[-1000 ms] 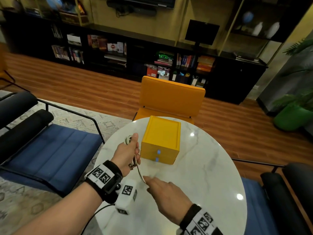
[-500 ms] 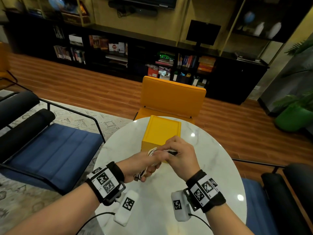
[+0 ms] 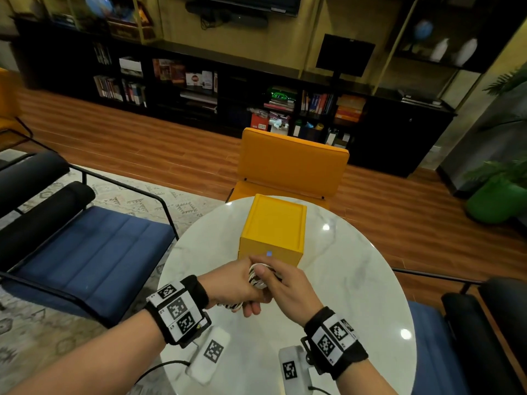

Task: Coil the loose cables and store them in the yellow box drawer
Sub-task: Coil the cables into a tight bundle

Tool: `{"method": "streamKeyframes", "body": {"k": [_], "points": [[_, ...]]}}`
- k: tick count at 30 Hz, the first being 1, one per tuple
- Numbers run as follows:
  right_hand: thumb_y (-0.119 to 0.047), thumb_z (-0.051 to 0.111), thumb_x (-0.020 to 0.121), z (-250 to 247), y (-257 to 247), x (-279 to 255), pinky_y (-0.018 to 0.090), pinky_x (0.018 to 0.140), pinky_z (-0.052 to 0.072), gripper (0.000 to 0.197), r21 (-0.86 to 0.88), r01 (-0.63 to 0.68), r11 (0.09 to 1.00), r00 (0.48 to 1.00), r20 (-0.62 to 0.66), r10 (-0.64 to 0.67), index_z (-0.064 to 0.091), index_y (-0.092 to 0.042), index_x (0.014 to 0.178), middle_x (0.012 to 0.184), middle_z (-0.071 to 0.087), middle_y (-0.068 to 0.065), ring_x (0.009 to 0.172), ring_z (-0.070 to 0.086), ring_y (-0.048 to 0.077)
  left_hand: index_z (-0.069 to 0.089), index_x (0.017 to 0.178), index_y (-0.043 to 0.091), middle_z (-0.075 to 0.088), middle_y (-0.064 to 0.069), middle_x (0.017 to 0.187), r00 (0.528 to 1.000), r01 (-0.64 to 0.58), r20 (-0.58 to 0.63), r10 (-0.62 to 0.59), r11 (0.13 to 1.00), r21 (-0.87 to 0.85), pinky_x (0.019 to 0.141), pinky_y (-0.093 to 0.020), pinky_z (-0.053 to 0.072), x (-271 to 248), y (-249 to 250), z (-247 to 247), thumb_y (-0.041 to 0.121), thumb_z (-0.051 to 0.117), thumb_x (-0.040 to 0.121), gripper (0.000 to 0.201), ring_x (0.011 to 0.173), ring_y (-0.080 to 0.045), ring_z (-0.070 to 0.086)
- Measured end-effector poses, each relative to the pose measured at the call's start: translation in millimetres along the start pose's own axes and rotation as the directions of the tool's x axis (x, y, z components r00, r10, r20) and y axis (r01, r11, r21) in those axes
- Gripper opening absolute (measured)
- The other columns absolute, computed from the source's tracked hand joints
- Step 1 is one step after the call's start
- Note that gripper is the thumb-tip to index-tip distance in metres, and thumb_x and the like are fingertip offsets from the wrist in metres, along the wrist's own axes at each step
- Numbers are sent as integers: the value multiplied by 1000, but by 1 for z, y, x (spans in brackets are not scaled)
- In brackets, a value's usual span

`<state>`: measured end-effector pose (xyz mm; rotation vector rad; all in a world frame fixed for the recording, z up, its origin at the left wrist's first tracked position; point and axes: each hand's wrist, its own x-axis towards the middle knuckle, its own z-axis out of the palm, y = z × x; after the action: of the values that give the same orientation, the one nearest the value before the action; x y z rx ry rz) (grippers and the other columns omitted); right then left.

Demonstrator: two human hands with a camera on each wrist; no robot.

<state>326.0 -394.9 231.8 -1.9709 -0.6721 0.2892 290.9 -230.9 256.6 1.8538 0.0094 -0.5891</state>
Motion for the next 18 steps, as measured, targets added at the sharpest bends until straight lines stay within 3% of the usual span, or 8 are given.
{"method": "streamKeyframes", "body": {"k": [3,6,9,11,14,16,18], "points": [[-34,53,102,10,3,-2,33,59,56,23,125,-25,992,997,-65,33,66,-41,119,80,73,-10,60,67,16,38,115,16,74,-18,76,997,19,-76,-18,1000,17,42,-24,38,2,0,-2,12,72,79,50,51,-21,59],[-38,57,99,11,7,0,38,64,59,16,152,-50,987,992,-111,67,69,-44,108,92,75,-3,73,71,17,32,118,19,70,-10,69,999,25,-43,-23,999,40,43,-26,38,4,1,-3,14,76,79,59,47,-18,56],[-50,55,97,14,12,1,38,55,53,22,253,-76,965,991,-85,101,62,-31,105,87,72,12,65,71,29,30,125,21,70,-16,73,1000,-5,9,5,999,41,43,-27,39,4,5,-3,14,74,83,61,47,-18,55],[-44,53,100,15,12,1,36,50,47,25,324,-60,944,992,-87,94,60,-21,107,77,70,20,55,68,38,30,125,21,70,-9,70,1000,-29,8,29,999,21,43,-27,39,4,8,0,18,70,88,54,49,-19,56],[-22,51,104,7,4,0,30,46,44,15,312,2,950,990,-136,43,65,-15,106,65,70,5,47,64,22,36,119,18,70,-6,67,998,-48,-50,46,998,-41,47,-30,44,4,10,6,17,64,90,41,53,-20,61],[-19,52,103,4,4,3,25,51,45,18,263,40,964,982,-191,11,69,-19,107,73,72,-2,53,63,10,43,115,22,70,-10,70,989,-69,-137,59,995,-69,50,-32,48,7,9,9,14,63,89,33,57,-21,64],[-23,54,102,5,8,7,25,60,50,19,222,60,973,971,-241,-5,71,-24,109,85,74,-8,69,66,7,50,114,24,68,-10,71,977,-83,-202,71,995,-57,54,-33,51,9,8,13,16,60,90,27,57,-19,64]]}}
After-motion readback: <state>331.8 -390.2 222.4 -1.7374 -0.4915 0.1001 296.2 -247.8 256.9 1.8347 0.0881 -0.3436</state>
